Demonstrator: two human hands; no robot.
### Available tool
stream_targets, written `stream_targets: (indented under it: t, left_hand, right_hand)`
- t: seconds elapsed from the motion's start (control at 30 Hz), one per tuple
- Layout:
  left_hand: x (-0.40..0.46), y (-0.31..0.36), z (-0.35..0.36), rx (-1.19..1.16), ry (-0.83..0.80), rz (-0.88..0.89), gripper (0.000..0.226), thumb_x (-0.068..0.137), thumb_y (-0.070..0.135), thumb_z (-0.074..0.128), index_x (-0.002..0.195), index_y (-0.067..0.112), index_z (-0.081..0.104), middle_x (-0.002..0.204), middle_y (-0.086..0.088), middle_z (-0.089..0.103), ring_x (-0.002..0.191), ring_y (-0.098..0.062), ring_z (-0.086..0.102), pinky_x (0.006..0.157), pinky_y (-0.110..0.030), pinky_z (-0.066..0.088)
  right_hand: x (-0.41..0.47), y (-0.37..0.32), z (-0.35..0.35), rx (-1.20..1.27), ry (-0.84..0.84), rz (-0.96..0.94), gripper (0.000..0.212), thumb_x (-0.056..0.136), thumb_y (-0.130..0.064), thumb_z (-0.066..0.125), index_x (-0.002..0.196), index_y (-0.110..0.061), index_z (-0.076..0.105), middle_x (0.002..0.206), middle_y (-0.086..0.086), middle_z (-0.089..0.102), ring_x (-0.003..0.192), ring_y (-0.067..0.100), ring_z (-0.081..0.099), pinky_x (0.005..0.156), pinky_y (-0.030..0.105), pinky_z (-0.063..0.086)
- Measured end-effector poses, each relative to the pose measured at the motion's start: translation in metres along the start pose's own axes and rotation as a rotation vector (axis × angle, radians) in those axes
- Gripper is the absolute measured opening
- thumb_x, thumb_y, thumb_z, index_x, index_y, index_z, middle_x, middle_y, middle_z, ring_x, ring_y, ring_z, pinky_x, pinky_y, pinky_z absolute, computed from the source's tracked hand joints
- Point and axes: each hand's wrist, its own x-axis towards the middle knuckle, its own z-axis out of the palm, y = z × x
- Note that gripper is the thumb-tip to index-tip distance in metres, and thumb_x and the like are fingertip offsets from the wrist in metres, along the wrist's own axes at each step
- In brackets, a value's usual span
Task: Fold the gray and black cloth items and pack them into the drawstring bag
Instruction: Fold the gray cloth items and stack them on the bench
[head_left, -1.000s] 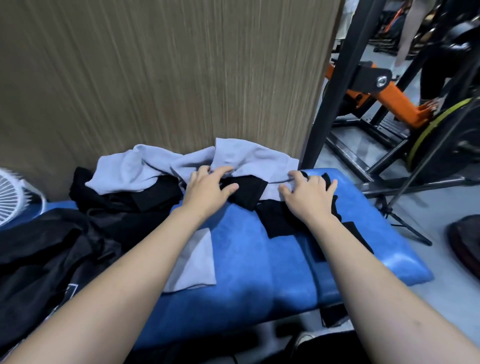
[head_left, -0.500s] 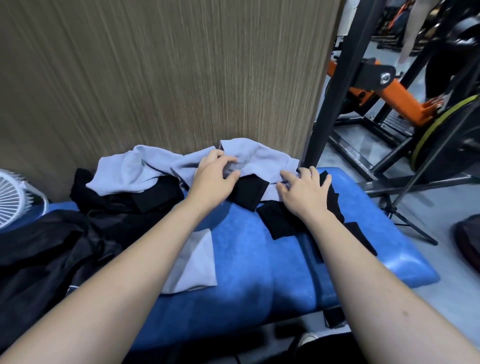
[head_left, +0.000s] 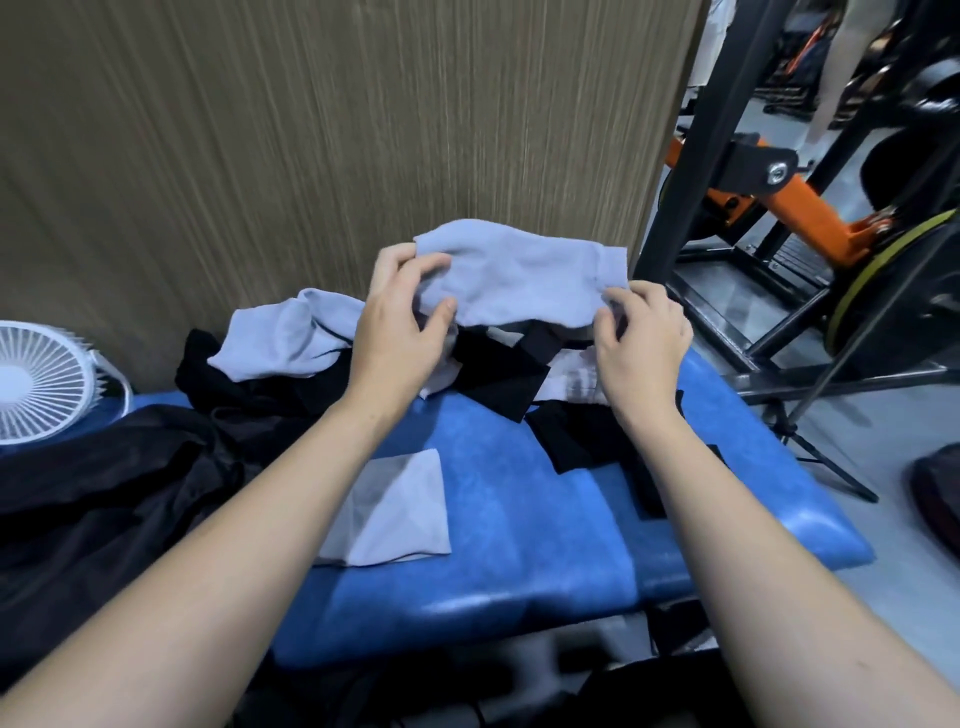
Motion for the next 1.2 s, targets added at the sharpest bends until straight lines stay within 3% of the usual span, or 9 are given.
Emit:
stream_targets:
  t: [0.17,0.27,0.47,0.57,0.63,0.8,0.9,1.0,1.2]
  left_hand:
    - [-0.024,0.027,-0.028,-0.063,0.101,-0.014,0.029,0.092,0.009,0.061,0.120,0.013,0.063,0.123,0.005,0.046,0.103,0.008,0.049,0.080,-0.014,0.045]
    - [-0.050,0.028,-0.046,-0.035,0.075,-0.067,0.023,0.092,0.009,0.061,0.113,0.015,0.068,0.114,0.006,0.052,0.085,-0.001,0.053,0.074,-0.014,0.041]
    - [-0.117,0.010,-0.072,0.074,-0.005,-0.142,0.030,0.083,-0.010,0.059,0.096,0.012,0.076,0.095,0.003,0.060,0.079,-0.004,0.058,0.076,-0.016,0.046]
    - [-0.137,0.002,-0.083,0.086,-0.022,-0.230,0.032,0.082,-0.011,0.056,0.093,0.012,0.076,0.091,0.007,0.059,0.067,-0.005,0.057,0.069,-0.026,0.051]
    - [-0.146,-0.001,-0.089,0.097,-0.019,-0.250,0.034,0.080,-0.013,0.054,0.091,0.011,0.075,0.089,0.007,0.058,0.062,-0.005,0.056,0.067,-0.025,0.050]
    - [-0.174,-0.023,-0.093,0.197,-0.191,-0.322,0.035,0.080,-0.010,0.057,0.100,0.014,0.072,0.095,0.009,0.054,0.083,0.003,0.055,0.080,-0.004,0.039]
    - [-0.183,-0.034,-0.094,0.267,-0.271,-0.389,0.029,0.089,0.009,0.059,0.110,0.026,0.068,0.105,0.010,0.049,0.091,-0.006,0.055,0.088,-0.022,0.045]
    - [-0.181,-0.033,-0.095,0.303,-0.243,-0.415,0.025,0.093,0.025,0.058,0.117,0.032,0.063,0.115,0.007,0.043,0.100,-0.016,0.053,0.089,-0.031,0.046]
    - [-0.178,-0.040,-0.088,0.414,-0.380,-0.447,0.035,0.096,0.037,0.054,0.131,0.038,0.056,0.118,0.002,0.043,0.115,-0.021,0.043,0.099,-0.031,0.040]
  right_hand:
    - [-0.012,-0.025,-0.050,0.441,0.066,0.075,0.017,0.091,-0.016,0.060,0.100,-0.013,0.074,0.107,-0.002,0.061,0.090,0.005,0.059,0.085,0.019,0.047]
    - [-0.029,-0.032,-0.068,0.488,0.001,0.122,0.017,0.086,-0.009,0.061,0.091,-0.017,0.075,0.099,-0.003,0.065,0.081,0.008,0.063,0.077,0.021,0.049]
    - [-0.081,-0.034,-0.070,0.416,-0.404,0.234,0.040,0.076,0.005,0.059,0.098,-0.026,0.071,0.100,-0.006,0.059,0.073,0.010,0.053,0.072,0.023,0.045]
    - [-0.098,-0.039,-0.070,0.379,-0.631,0.222,0.051,0.072,0.011,0.060,0.109,-0.024,0.069,0.099,0.001,0.051,0.065,0.009,0.047,0.053,0.011,0.040]
    - [-0.107,-0.042,-0.067,0.336,-0.727,0.182,0.054,0.069,0.011,0.063,0.110,-0.024,0.067,0.106,0.005,0.052,0.071,0.009,0.048,0.053,0.008,0.038]
    - [-0.124,-0.042,-0.056,0.205,-0.915,0.209,0.055,0.074,0.005,0.069,0.119,-0.024,0.058,0.121,0.007,0.043,0.097,0.020,0.053,0.059,0.008,0.041]
    - [-0.126,-0.038,-0.052,0.124,-0.953,0.251,0.046,0.076,-0.009,0.073,0.116,-0.024,0.056,0.119,0.006,0.042,0.089,0.018,0.054,0.061,0.017,0.039]
    - [-0.123,-0.036,-0.050,0.149,-0.827,0.283,0.029,0.080,-0.023,0.070,0.106,-0.025,0.058,0.112,0.014,0.054,0.077,0.019,0.053,0.060,0.025,0.038]
    - [-0.122,-0.040,-0.056,0.062,-0.899,0.275,0.046,0.072,-0.011,0.065,0.111,-0.032,0.052,0.086,0.002,0.058,0.074,0.020,0.055,0.062,0.032,0.043]
